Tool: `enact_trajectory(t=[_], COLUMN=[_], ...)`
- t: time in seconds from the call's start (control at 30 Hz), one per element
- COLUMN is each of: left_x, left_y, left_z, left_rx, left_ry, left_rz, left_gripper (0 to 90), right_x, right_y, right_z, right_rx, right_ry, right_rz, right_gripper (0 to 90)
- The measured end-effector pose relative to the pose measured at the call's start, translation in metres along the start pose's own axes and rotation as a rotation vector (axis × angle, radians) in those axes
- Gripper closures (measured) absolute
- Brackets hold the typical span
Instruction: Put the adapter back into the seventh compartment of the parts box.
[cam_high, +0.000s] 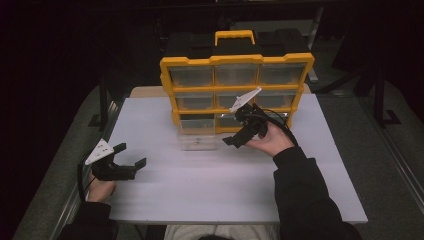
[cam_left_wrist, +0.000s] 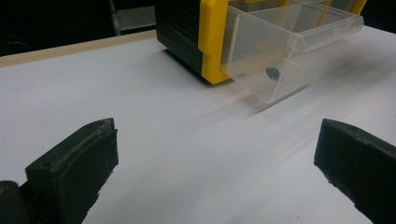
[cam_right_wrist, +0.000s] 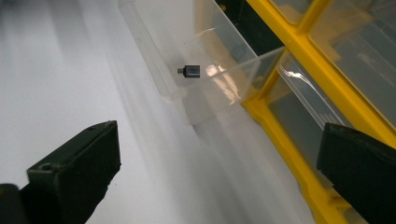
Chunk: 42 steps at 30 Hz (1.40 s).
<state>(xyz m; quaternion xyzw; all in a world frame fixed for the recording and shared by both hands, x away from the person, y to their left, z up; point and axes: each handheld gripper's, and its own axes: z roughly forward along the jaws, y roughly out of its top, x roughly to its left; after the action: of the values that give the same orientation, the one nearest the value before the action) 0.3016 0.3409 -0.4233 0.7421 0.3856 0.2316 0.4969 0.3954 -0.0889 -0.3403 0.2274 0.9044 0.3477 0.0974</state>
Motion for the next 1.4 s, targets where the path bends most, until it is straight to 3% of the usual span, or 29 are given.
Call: enact_trajectory(t=[0.67, 1.23, 1.4], left_x=[0.000, 0.000, 0.000], left_y=[0.000, -0.001, 0.000], left_z=[0.000, 0.000, 0.000], left_rx=[0.004, 0.004, 0.007], left_ry=[0.007, 0.009, 0.010], left_rz=[0.000, -0.002, 0.002], left_gripper=[0.0, 0.0, 0.0], right_x=[-0.005, -0.005, -0.006], right_y=[-0.040, -0.069, -0.086], right_z=[-0.024, -0.028, -0.030], right_rx=[-0.046, -0.063, -0.085], right_ry=[-0.032, -0.051, -0.053], right_rz=[0.051, 0.100, 0.127], right_gripper=[0.0, 0.0, 0.0])
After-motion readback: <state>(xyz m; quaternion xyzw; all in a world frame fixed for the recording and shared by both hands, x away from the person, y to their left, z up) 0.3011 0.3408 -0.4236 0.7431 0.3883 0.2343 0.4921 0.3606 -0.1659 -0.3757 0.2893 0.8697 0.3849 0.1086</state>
